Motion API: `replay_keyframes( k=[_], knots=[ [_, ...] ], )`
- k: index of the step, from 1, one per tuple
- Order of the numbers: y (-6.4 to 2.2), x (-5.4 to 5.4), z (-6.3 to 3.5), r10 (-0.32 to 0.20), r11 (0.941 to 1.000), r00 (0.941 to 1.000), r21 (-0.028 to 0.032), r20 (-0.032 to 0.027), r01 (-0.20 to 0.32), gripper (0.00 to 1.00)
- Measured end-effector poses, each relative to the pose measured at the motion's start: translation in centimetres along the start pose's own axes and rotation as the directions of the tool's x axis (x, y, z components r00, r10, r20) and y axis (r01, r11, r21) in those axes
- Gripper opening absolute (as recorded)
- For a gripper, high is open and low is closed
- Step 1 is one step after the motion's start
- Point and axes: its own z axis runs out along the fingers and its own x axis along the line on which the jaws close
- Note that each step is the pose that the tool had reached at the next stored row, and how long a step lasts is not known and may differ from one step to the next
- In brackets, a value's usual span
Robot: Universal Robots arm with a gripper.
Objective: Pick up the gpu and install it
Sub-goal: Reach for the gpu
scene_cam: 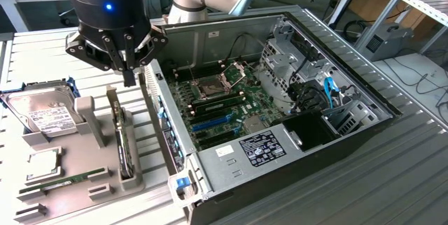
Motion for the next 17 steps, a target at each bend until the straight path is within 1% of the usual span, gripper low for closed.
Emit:
replay_keyframes(
  k=[17],
  knots=[
    [-0.34,-0.01,0.37,0.0,1.0,1.0,-0.0001,0.0002,0.0,0.11]
  ],
)
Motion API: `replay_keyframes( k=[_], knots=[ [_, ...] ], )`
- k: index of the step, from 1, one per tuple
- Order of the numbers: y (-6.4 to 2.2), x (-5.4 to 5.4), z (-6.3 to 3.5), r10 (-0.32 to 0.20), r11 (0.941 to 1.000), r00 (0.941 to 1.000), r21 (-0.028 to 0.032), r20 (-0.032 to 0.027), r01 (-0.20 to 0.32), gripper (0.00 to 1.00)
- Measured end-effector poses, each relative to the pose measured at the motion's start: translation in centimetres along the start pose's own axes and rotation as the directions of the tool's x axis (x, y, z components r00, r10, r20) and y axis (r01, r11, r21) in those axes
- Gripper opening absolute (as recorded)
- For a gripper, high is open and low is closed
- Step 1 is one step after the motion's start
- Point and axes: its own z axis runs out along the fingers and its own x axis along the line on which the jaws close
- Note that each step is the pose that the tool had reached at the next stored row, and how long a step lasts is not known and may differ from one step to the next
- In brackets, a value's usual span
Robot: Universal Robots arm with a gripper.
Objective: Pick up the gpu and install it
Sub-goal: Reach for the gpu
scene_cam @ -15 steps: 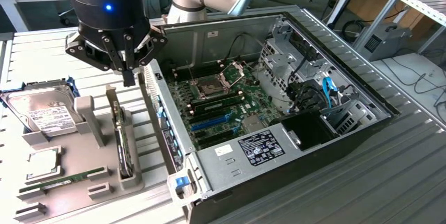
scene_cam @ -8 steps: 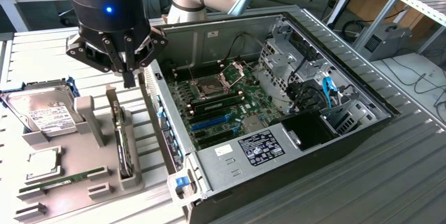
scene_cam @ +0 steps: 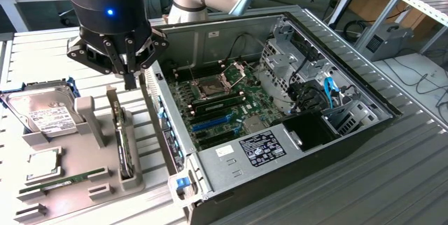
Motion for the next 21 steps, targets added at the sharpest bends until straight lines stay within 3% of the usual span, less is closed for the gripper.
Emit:
replay_keyframes(
  k=[21],
  knots=[
    [-0.3,-0.01,0.37,0.0,1.0,1.0,0.0002,-0.0002,0.0,0.11]
  ],
)
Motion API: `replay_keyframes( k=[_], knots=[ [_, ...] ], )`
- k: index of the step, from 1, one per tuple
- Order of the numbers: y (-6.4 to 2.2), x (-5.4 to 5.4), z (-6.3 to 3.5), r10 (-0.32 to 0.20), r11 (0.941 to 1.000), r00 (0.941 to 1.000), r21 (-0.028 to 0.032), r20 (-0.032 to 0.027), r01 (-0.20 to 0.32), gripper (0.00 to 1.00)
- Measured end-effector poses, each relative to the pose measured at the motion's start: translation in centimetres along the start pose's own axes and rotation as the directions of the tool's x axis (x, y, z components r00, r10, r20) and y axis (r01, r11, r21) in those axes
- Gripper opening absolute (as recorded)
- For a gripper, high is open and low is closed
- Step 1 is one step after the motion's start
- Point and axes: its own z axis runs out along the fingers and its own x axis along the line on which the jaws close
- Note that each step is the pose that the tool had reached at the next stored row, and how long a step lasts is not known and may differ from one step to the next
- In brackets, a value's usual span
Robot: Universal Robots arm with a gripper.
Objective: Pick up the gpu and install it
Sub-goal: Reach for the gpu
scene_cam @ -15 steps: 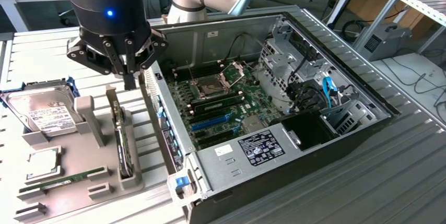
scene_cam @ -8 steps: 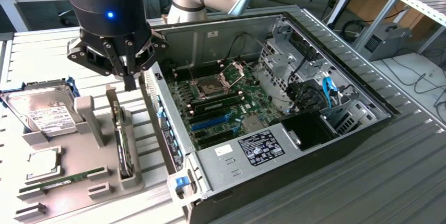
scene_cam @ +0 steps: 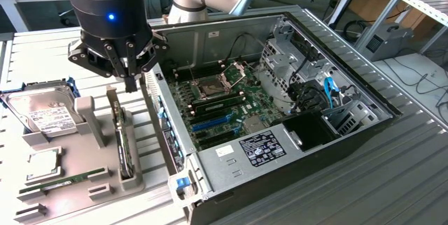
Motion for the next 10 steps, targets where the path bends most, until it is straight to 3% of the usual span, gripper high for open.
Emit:
replay_keyframes(
  k=[10],
  knots=[
    [-0.09,0.0,0.17,0.0,1.0,1.0,0.0,0.0,0.0,0.11]
  ],
)
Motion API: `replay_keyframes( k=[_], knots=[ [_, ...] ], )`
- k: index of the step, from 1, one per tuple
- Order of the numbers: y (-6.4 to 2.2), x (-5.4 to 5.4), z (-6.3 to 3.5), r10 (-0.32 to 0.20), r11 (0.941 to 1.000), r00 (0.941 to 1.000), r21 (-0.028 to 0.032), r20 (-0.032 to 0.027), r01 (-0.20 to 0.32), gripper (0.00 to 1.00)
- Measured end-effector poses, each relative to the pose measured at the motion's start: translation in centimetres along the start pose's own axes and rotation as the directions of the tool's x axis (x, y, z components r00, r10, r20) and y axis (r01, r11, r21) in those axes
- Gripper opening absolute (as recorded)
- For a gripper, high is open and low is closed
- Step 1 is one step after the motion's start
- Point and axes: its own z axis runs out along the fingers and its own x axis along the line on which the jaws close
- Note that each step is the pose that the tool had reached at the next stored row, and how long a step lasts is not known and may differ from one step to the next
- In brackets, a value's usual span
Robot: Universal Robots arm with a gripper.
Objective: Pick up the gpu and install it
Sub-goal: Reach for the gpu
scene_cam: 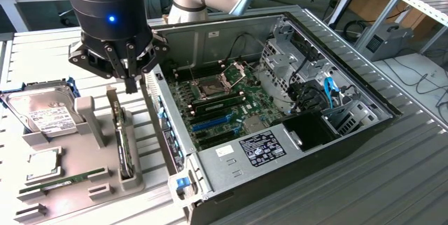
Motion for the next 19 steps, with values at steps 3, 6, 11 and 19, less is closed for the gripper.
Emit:
replay_keyframes(
  k=[3,6,11,19],
  knots=[
    [-0.03,0.0,0.05,0.0,1.0,1.0,0.0,0.0,0.0,0.11],
    [-0.06,0.0,0.1,0.0,1.0,1.0,0.0,0.0001,0.0,0.11],
    [-0.09,0.0,0.18,0.0,1.0,1.0,0.0,0.0,0.0,0.11],
    [-0.17,0.0,0.36,0.0,1.0,1.0,-0.0001,0.0001,0.0,0.11]
  ],
)
